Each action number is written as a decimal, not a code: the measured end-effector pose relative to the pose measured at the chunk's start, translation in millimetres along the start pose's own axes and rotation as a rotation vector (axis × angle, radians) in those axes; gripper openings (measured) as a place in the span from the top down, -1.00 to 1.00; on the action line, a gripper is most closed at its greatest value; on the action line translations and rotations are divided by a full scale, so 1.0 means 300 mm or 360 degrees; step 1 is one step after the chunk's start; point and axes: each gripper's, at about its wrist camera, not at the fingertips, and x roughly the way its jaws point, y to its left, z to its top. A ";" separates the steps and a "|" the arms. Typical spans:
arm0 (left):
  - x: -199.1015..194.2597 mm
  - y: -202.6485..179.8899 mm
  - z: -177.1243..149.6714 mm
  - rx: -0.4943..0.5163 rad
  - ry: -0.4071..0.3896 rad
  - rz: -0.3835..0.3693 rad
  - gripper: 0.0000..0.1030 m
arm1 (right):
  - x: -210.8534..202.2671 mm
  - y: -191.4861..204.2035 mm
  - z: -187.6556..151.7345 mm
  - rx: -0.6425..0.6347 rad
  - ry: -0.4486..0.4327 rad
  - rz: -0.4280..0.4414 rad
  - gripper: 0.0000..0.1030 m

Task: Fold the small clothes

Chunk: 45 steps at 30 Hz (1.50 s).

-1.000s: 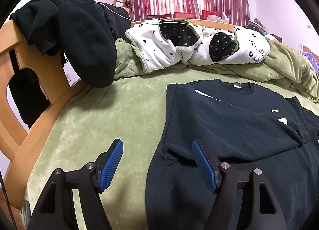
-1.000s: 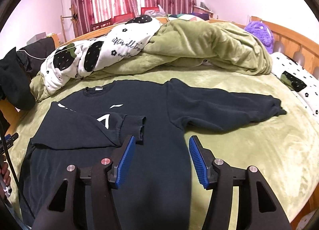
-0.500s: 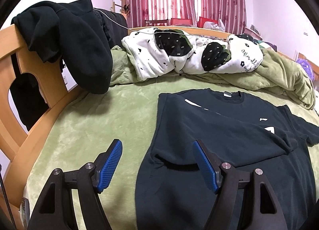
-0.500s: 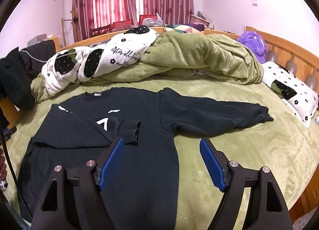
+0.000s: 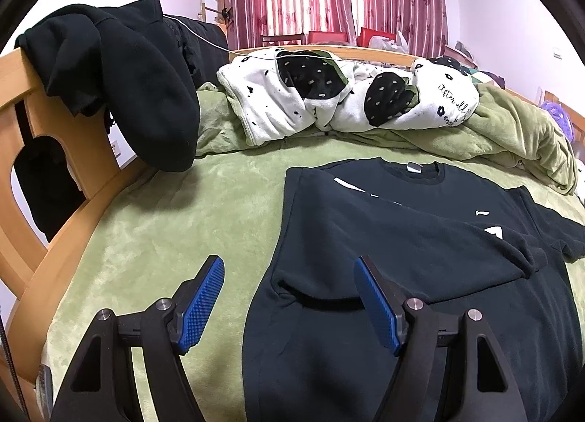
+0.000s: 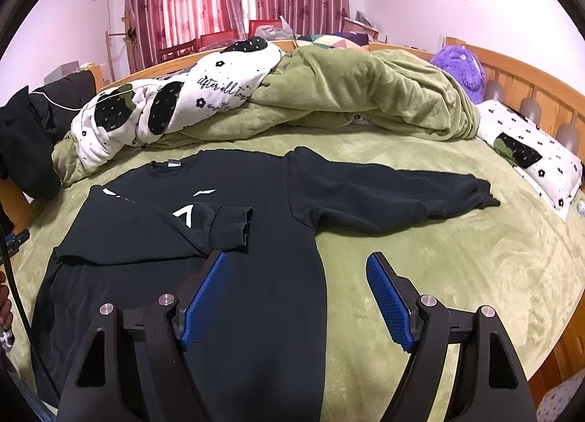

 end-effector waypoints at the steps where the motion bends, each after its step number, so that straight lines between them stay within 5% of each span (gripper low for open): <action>1: 0.004 0.000 0.000 0.0001 0.0002 -0.0001 -0.40 | 0.003 -0.003 -0.002 0.0005 0.0005 0.0001 -0.49; 45: 0.028 0.087 -0.010 -0.0080 0.0038 -0.0029 -0.40 | -0.022 0.067 0.004 0.0011 0.0006 -0.0043 -0.55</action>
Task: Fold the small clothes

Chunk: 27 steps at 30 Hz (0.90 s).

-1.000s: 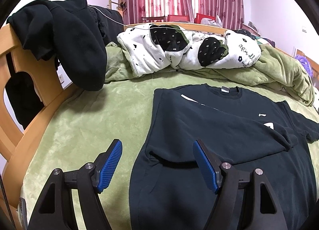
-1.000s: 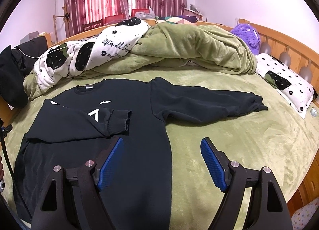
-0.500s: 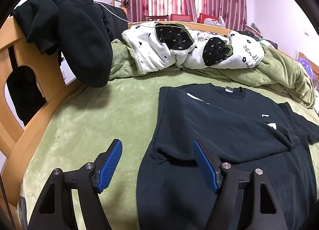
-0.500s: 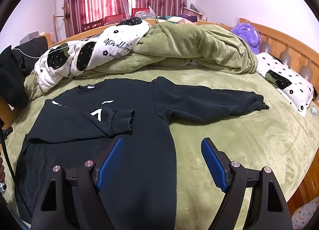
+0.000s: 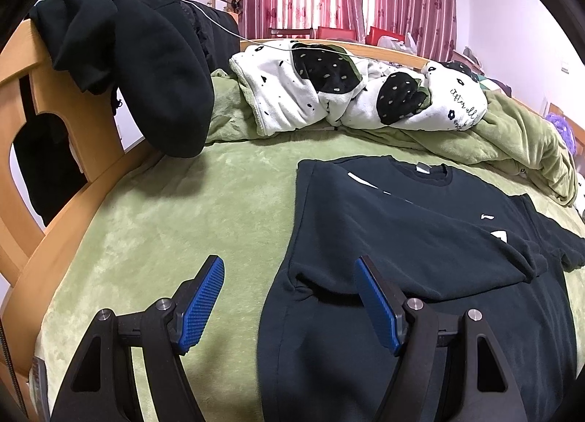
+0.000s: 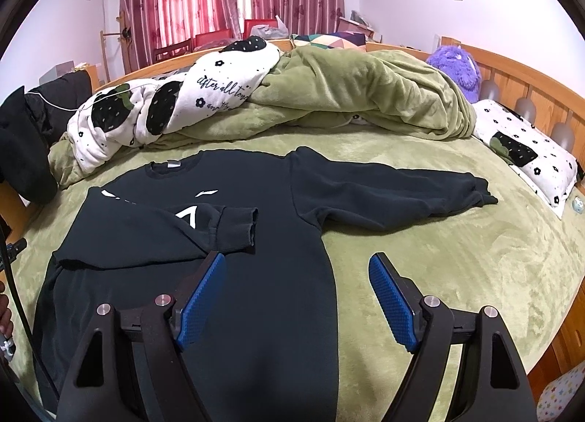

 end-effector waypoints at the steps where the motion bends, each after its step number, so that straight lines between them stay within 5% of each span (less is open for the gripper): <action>1: 0.000 0.002 0.000 -0.0002 0.0000 0.0000 -0.40 | 0.000 -0.001 0.002 0.0001 0.0000 0.0002 -0.55; 27: 0.002 -0.006 -0.003 0.0003 0.0005 0.0007 -0.40 | 0.016 -0.069 -0.032 0.0081 0.0037 -0.0012 -0.55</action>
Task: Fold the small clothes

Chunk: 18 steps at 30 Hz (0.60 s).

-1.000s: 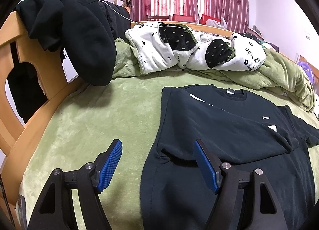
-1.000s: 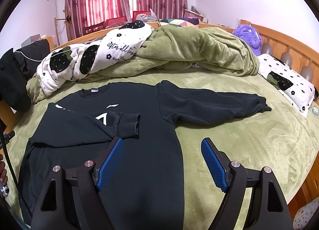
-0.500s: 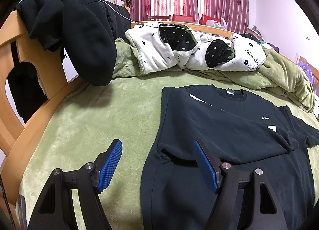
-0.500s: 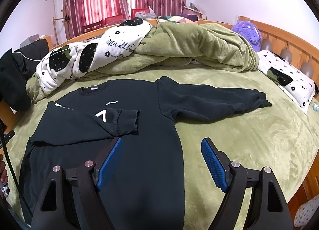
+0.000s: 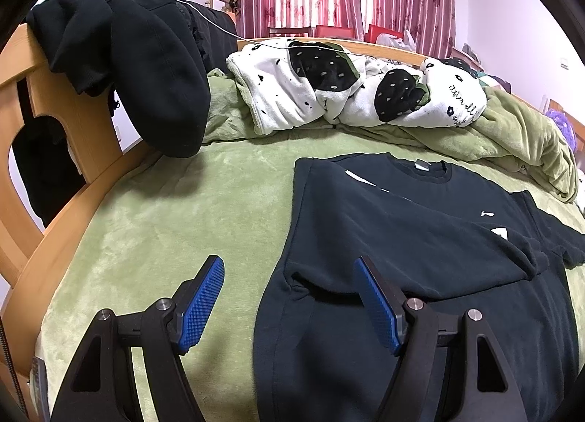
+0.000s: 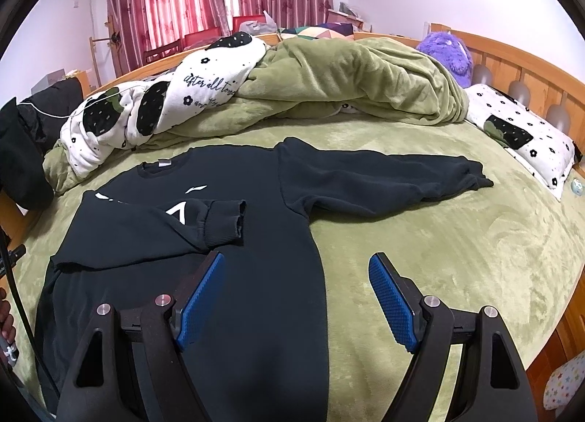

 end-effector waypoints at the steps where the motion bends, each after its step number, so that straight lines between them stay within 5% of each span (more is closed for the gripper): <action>1: 0.001 0.001 0.000 0.0000 0.0001 -0.0001 -0.40 | 0.002 -0.003 0.000 0.0003 0.0000 -0.0001 -0.55; 18: 0.049 -0.100 -0.006 0.0119 -0.0015 0.0083 -0.40 | 0.144 -0.169 0.027 0.0137 0.0046 0.0024 -0.55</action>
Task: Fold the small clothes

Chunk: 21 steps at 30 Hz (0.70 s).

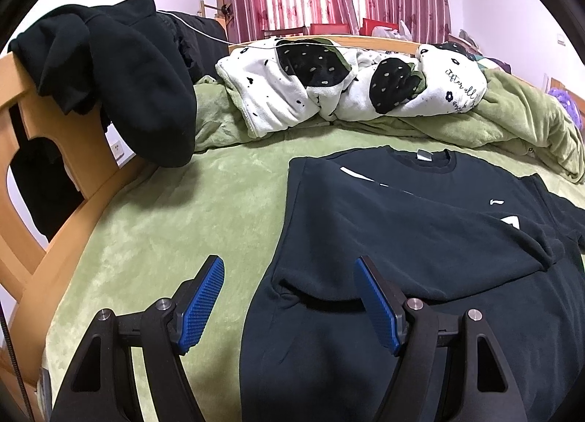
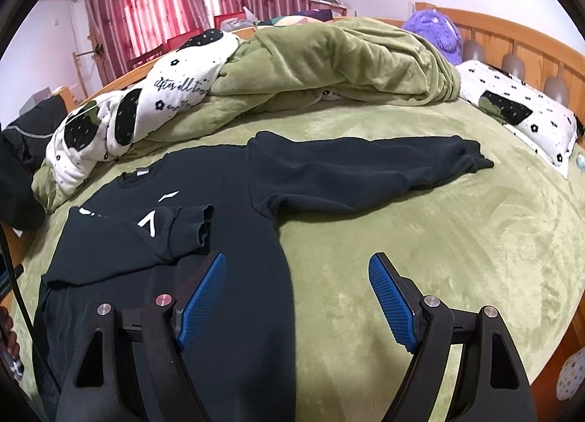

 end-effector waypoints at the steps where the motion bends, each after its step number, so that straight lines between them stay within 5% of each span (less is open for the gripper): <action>1: 0.002 -0.001 0.002 0.0001 -0.0001 -0.0003 -0.40 | 0.003 -0.002 0.002 0.0005 -0.0003 0.0001 -0.55; 21: -0.015 -0.006 -0.003 0.0033 -0.0014 -0.0101 -0.40 | -0.034 0.063 -0.011 -0.0064 -0.0015 -0.0033 -0.55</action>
